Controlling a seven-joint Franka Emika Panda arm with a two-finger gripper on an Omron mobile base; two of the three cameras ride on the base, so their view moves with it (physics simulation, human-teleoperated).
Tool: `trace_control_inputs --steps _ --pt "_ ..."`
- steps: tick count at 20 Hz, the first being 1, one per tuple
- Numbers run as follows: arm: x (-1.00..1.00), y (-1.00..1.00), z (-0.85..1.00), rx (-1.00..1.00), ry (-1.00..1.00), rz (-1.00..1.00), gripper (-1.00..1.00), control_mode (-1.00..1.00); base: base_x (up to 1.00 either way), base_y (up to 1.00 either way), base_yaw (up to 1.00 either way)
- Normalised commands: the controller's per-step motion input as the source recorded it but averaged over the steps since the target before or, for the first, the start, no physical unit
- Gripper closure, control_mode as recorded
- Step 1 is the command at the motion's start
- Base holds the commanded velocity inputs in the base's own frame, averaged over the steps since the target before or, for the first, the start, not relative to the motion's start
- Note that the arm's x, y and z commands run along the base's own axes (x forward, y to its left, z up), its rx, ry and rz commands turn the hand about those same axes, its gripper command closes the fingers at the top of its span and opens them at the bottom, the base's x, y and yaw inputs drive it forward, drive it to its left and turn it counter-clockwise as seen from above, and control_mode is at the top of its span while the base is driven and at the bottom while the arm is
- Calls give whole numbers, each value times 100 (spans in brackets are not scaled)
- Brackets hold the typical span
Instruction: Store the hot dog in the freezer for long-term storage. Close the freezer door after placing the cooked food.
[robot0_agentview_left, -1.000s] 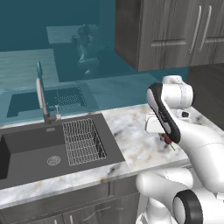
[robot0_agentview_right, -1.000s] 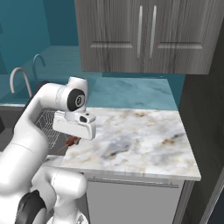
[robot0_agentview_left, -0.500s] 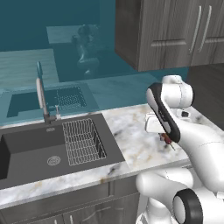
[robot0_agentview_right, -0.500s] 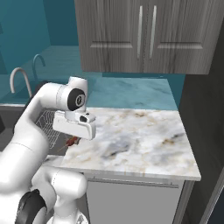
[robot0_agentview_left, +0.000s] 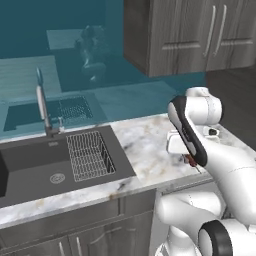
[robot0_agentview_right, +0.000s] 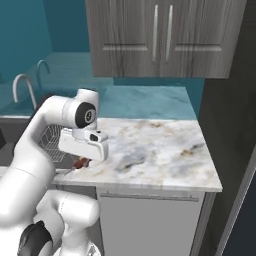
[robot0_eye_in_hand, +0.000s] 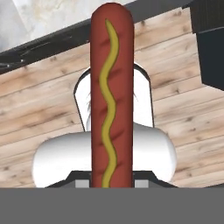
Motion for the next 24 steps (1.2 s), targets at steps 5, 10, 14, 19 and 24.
trace_control_inputs --steps 5,10,14,19,24 --pt "0 0 0 0 0 0 100 100 -80 -11 -36" --pt "0 0 0 0 0 0 100 100 -65 -1 -42" --pt "0 0 0 0 0 0 100 100 -55 0 -51" --pt "0 0 0 0 0 0 100 100 -56 -1 -57" --pt "0 0 0 0 0 0 100 100 -64 -6 -58"
